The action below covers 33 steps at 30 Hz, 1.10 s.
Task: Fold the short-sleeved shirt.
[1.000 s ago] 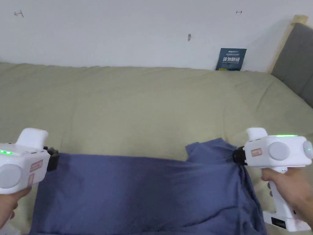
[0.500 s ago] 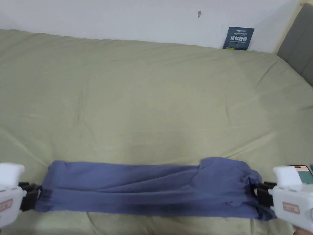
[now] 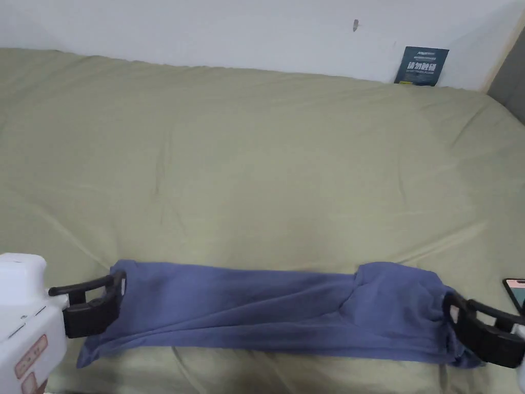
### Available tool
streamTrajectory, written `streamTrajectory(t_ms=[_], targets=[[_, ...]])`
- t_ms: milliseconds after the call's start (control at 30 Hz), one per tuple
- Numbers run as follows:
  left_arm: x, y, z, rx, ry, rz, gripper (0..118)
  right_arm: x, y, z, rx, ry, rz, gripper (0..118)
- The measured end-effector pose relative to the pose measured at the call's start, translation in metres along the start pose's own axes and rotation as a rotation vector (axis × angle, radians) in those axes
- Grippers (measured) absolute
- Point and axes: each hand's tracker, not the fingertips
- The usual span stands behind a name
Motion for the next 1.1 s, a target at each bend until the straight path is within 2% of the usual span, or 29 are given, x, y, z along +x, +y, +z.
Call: streamTrajectory(t_ms=[33, 67, 100, 133, 167, 267, 300, 433, 500, 533, 567, 600, 633, 667, 700, 767, 833, 933, 1000, 1067, 1100], targets=[[0.005, 0.0, 0.001, 0.015, 0.051, -0.032, 90, -0.009, 0.005, 0.008, 0.051, 0.009, 0.004, 81], [0.009, -0.002, 0.003, 0.029, 0.092, -0.075, 55, -0.017, 0.008, 0.011, 0.08, -0.003, 0.007, 44], [0.011, -0.001, 0.002, 0.029, 0.092, -0.104, 14, -0.025, 0.012, 0.014, 0.108, -0.018, 0.013, 4], [0.013, 0.001, -0.001, 0.02, 0.092, -0.109, 4, -0.03, 0.013, 0.012, 0.111, -0.033, 0.025, 0], [0.013, 0.001, -0.003, 0.014, 0.092, -0.104, 0, -0.036, 0.014, 0.009, 0.105, -0.06, 0.042, 0], [0.002, 0.009, -0.011, -0.023, 0.035, -0.034, 0, -0.044, 0.016, 0.004, 0.085, 0.014, 0.044, 0], [-0.004, 0.011, -0.014, -0.041, 0.023, 0.005, 0, -0.048, 0.015, 0.003, 0.081, 0.0, 0.047, 0], [-0.062, 0.005, -0.039, -0.174, -0.136, 0.363, 0, -0.054, 0.012, 0.001, 0.044, 0.007, 0.076, 0], [-0.093, -0.004, -0.059, -0.292, -0.198, 0.46, 0, -0.054, 0.009, 0.0, 0.023, 0.008, 0.073, 0], [-0.106, -0.011, -0.069, -0.319, -0.223, 0.448, 0, -0.055, 0.008, -0.003, 0.01, 0.007, 0.072, 0], [-0.114, -0.016, -0.076, -0.327, -0.201, 0.43, 2, -0.055, 0.007, -0.005, -0.002, 0.001, 0.072, 0], [-0.12, -0.02, -0.084, -0.355, -0.177, 0.413, 10, -0.056, 0.005, -0.006, -0.014, -0.001, 0.07, 0], [-0.126, -0.024, -0.094, -0.401, -0.231, 0.43, 46, -0.056, 0.004, -0.008, -0.027, -0.003, 0.065, 0], [-0.135, -0.03, -0.104, -0.444, -0.32, 0.481, 89, -0.063, 0.006, -0.011, -0.041, -0.007, 0.061, 0], [-0.14, -0.036, -0.113, -0.477, -0.387, 0.531, 117, -0.064, 0.006, -0.012, -0.048, -0.009, 0.056, 0], [-0.149, -0.044, -0.126, -0.468, -0.518, 0.628, 118, -0.068, 0.007, -0.015, -0.06, -0.012, 0.045, 0], [-0.159, -0.06, -0.149, -0.545, -0.578, 0.761, 118, -0.074, 0.01, -0.017, -0.066, -0.011, 0.036, 0], [-0.159, -0.085, -0.177, -0.613, -0.65, 0.862, 118, -0.079, 0.012, -0.022, -0.081, -0.011, 0.032, 0], [-0.149, -0.108, -0.2, -0.684, -0.814, 0.977, 118, -0.083, 0.013, -0.024, -0.09, -0.009, 0.028, 0], [-0.138, -0.113, -0.207, -0.606, -0.987, 1.063, 118, -0.085, 0.016, -0.025, -0.093, -0.002, 0.023, 0], [-0.13, -0.118, -0.215, -0.609, -1.017, 1.1, 118, -0.087, 0.017, -0.025, -0.093, 0.0, 0.022, 0]])
